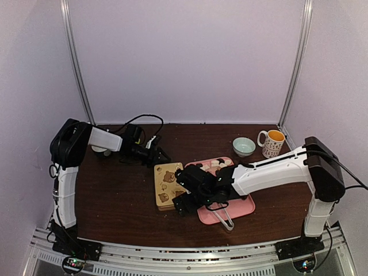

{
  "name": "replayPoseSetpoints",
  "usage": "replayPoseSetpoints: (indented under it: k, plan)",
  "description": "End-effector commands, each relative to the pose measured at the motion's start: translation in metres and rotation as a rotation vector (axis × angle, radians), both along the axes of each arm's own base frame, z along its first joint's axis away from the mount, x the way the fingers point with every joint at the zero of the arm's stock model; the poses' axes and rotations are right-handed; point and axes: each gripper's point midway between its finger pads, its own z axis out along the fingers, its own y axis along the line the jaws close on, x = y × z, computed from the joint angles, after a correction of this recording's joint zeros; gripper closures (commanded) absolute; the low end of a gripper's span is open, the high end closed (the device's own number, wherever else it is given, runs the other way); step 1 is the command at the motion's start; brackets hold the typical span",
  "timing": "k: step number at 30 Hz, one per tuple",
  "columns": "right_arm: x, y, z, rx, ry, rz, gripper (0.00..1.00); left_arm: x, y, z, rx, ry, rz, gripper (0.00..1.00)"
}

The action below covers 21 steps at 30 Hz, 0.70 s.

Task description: Pack the chocolate

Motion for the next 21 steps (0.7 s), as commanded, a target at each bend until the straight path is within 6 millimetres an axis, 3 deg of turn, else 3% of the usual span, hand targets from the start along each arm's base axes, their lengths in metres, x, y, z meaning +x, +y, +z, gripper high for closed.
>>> replayPoseSetpoints:
  k: [1,21]
  plan:
    - [0.011,-0.006,-0.003,-0.034,-0.016,-0.031,0.01,-0.011,0.003,-0.005,-0.03,0.023,0.005,0.33]
    - [0.021,-0.015,-0.004,-0.032,-0.007,-0.053,0.02,-0.064,0.037,0.006,-0.022,0.028,0.133,0.34]
